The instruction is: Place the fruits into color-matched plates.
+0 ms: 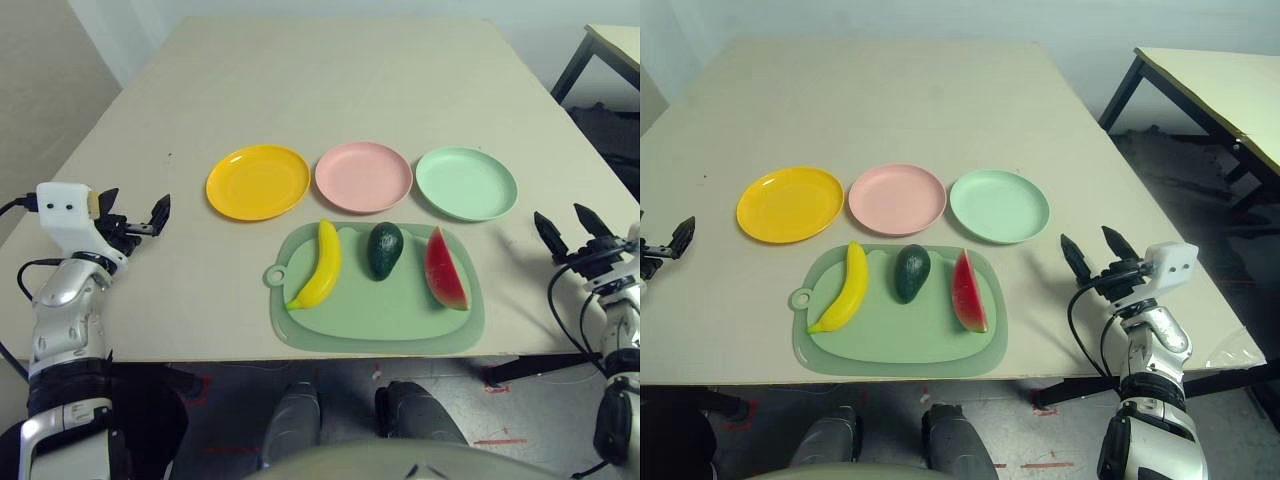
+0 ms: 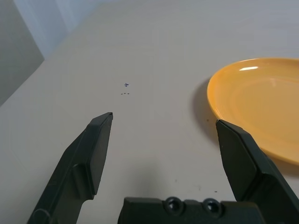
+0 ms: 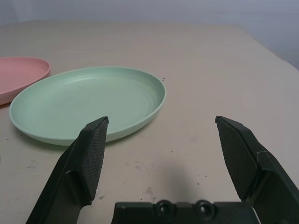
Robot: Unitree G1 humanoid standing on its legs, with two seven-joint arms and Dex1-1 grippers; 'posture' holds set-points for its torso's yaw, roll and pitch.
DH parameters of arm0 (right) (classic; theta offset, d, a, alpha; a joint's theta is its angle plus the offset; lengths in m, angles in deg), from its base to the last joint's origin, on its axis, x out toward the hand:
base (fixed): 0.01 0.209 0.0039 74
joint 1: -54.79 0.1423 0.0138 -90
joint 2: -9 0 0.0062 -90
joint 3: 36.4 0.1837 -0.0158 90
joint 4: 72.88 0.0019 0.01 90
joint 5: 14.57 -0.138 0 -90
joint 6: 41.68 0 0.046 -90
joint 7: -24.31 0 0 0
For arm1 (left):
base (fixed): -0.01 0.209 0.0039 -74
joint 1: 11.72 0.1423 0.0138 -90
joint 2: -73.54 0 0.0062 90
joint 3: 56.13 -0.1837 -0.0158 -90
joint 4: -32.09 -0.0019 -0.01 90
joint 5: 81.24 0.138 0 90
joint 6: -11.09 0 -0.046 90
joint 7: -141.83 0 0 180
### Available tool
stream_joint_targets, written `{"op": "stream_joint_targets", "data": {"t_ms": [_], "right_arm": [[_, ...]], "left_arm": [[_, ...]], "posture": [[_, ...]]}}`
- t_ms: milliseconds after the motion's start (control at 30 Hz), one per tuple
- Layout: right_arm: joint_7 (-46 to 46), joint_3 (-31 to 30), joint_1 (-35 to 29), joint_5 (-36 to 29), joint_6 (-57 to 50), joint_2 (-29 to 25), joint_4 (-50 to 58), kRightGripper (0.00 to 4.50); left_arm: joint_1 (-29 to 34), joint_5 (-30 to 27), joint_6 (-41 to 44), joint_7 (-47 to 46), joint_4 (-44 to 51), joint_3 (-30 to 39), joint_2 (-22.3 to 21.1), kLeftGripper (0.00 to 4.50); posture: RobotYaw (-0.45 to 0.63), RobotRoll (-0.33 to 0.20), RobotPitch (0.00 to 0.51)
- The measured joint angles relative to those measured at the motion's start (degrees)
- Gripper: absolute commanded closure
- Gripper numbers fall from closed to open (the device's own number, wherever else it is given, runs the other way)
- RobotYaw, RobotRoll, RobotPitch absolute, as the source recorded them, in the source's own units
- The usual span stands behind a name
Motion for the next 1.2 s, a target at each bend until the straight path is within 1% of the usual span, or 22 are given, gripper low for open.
{"op": "stream_joint_targets", "data": {"t_ms": [433, 533, 600, 700, 800, 833, 867, 967, 1067, 1200], "right_arm": [[0.0, 0.01, 0.0, -0.03, 0.15, 0.16, 0.0, 0.04], [0.2, 0.01, -0.01, -0.03, 0.15, 0.15, 0.0, 0.04], [0.7, 0.0, -0.04, -0.03, 0.14, 0.04, 0.01, 0.04], [2.04, -0.02, -0.01, -0.03, -0.03, -1.22, 0.36, 0.04], [4.04, -0.02, 0.04, -0.08, -0.81, -3.35, 1.22, 0.04], [5.09, -0.05, 0.15, -0.2, -1.33, -4.17, 1.76, 0.04], [5.93, -0.14, 0.21, -0.25, -1.83, -4.86, 2.48, 0.04], [9.95, -1.35, 0.15, -0.35, -4.41, -7.11, 6.5, 0.04], [17.51, -5.08, -1.06, 0.24, -8.15, -12.57, 12.68, 0.04], [25.82, -9.85, -2.26, 1.8, -13.78, -20.92, 21.71, 0.04]], "left_arm": [[-1.88, 0.32, -0.76, 1.22, -2.35, -0.11, -0.97, 0.0], [-1.86, -0.14, -0.87, 3.9, -2.61, -0.27, -1.89, 0.0], [-1.59, -3.47, -0.63, 9.4, -1.87, -0.05, -2.13, 0.0], [0.07, -12.49, 2.75, 23.44, 3.59, -0.15, -2.78, 0.0], [0.57, -16.74, 5.53, 34.76, 6.92, -1.38, -7.04, 0.0], [0.56, -17.42, 6.13, 38.57, 7.95, -2.33, -8.88, 0.0], [0.53, -17.73, 6.45, 41.09, 8.79, -2.94, -9.82, 0.0], [-0.3, -17.63, 6.04, 48.07, 9.8, -6.4, -10.93, 0.0], [-0.91, -16.11, 3.08, 54.5, 9.94, -10.64, -11.14, 0.0], [-1.58, -13.74, -0.91, 60.35, 9.54, -13.77, -12.11, 0.0]], "posture": [[0.04, 0.0, 0.097], [0.05, 0.0, 0.103], [0.05, 0.0, 0.108], [0.05, 0.0, 0.115], [0.05, 0.0, 0.12], [0.05, 0.0, 0.122], [0.04, 0.0, 0.125], [0.01, 0.0, 0.133], [-0.01, 0.0, 0.142], [-0.04, 0.0, 0.149]]}}
